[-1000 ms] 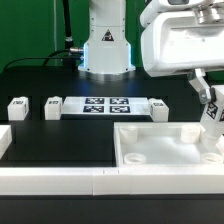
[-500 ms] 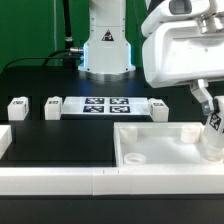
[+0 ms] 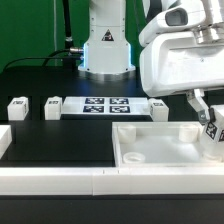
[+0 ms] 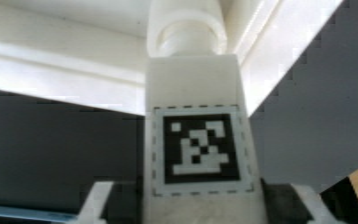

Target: Assemble square table

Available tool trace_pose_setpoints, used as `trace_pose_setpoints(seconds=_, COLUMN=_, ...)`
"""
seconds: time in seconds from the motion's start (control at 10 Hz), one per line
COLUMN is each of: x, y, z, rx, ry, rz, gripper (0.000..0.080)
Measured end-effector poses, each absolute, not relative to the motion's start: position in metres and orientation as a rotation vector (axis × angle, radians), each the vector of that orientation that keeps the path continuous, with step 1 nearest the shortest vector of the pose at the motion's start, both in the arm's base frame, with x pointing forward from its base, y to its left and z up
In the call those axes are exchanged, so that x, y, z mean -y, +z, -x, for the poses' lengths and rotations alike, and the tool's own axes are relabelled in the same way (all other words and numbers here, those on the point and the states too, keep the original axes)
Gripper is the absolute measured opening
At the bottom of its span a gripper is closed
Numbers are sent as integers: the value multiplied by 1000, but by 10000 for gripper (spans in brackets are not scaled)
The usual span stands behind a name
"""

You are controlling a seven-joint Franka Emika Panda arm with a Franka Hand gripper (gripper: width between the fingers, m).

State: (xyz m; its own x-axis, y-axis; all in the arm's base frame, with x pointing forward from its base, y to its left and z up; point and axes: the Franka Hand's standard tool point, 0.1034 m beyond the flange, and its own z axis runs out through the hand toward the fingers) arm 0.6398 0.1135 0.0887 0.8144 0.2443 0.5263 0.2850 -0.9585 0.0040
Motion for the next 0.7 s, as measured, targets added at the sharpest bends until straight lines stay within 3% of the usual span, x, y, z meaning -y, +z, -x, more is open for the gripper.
trace_pose_setpoints(seconds=0.6, x=-111, y=82, z=-636, rx=410, ry=-947, rz=2901, gripper=287)
trace_pose_setpoints(seconds=0.7, x=-111, y=82, z=-636, rx=410, ry=-947, rz=2901, gripper=443)
